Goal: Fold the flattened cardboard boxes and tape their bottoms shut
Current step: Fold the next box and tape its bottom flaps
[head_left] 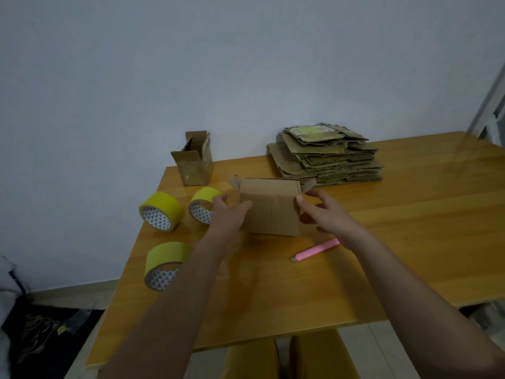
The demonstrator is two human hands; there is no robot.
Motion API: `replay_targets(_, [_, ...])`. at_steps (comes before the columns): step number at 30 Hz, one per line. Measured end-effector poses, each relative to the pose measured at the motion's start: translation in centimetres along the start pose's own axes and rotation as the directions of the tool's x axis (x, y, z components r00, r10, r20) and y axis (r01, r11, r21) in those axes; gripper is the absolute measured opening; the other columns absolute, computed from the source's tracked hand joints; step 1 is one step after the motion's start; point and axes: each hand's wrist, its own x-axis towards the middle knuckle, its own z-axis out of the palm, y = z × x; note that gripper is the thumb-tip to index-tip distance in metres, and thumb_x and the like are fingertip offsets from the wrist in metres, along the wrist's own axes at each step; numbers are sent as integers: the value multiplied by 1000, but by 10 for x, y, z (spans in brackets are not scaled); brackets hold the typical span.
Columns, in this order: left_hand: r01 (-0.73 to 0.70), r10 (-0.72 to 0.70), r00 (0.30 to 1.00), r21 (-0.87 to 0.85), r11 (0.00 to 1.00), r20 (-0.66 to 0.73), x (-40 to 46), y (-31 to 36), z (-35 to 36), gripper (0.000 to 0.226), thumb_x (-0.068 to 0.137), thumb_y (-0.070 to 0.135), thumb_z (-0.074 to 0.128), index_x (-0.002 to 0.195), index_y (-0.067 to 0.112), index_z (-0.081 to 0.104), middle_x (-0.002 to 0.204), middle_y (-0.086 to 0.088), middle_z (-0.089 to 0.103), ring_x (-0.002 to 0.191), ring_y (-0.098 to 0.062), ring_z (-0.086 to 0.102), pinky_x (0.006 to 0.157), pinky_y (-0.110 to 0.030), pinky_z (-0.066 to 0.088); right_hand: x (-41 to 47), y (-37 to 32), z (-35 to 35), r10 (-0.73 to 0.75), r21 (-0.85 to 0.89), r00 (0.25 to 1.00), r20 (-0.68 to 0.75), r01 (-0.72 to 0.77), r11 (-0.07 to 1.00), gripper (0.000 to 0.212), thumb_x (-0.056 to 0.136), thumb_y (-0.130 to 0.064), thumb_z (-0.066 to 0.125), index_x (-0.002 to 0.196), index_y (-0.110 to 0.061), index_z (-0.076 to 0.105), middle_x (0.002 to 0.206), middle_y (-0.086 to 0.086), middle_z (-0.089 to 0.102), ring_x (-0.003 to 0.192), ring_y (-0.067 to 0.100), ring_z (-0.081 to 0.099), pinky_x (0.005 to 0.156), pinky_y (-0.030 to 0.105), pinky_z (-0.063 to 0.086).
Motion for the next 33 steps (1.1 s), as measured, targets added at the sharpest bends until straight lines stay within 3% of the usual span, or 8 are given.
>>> replay_targets(3, [5,-3,999,-28,1000,53,3,2,-1,61,91,39,63,141,39,29,144,-9,39,123,-32,48,101,-48,47,1,-1,2,-1,17,1000,-24,2,1000,51,94,-60,45,139,-36,40,121,5,59,103,20,61,70,32,49])
replay_targets(8, [-68,68,997,-10,998,47,5,9,-6,23,94,39,55,114,28,51,124,-6,54,109,-28,57,76,-37,54,8,-6,5,-68,82,997,-35,70,994,41,95,-58,44,131,-40,42,130,5,52,114,25,56,88,46,54])
replay_targets(10, [-103,102,995,29,994,22,6,14,-10,17,94,37,54,104,23,55,116,-6,58,106,-29,59,83,-42,53,15,-7,9,-56,130,998,-9,57,990,47,94,-60,43,136,-40,39,138,5,49,120,27,54,92,48,51])
replay_targets(17, [-105,95,994,327,939,48,12,17,-29,27,93,10,49,115,7,64,93,-6,61,84,-22,60,77,-39,54,50,8,29,66,119,991,-117,-52,991,66,100,-50,41,155,-31,10,157,7,29,139,33,35,109,53,38])
replay_targets(22, [-241,246,969,386,891,36,27,18,-44,66,91,-1,46,148,30,30,146,-7,41,77,-14,53,55,-28,43,52,13,41,16,105,984,-180,3,994,70,98,-46,47,152,-36,3,155,13,32,134,36,42,102,59,44])
replay_targets(25, [-371,340,928,461,806,152,41,25,-47,77,88,-9,47,151,32,28,148,-7,42,100,-18,56,72,-38,48,49,10,48,-80,79,984,-159,94,992,68,99,-41,49,149,-39,2,152,11,34,131,34,45,102,57,45])
replay_targets(28, [-406,367,909,611,680,197,56,33,-44,50,91,-3,55,135,19,55,145,-4,47,133,-21,43,97,-25,38,52,6,50,-135,45,979,-150,143,989,71,98,-40,51,152,-33,5,156,9,29,138,31,37,108,54,39])
replay_targets(33, [-511,463,850,603,612,250,60,36,-42,29,84,9,72,112,15,68,103,-1,65,94,-16,62,78,-24,49,59,-4,51,-132,23,987,-92,135,991,70,93,-52,55,152,-27,27,154,4,32,135,26,38,105,51,44])
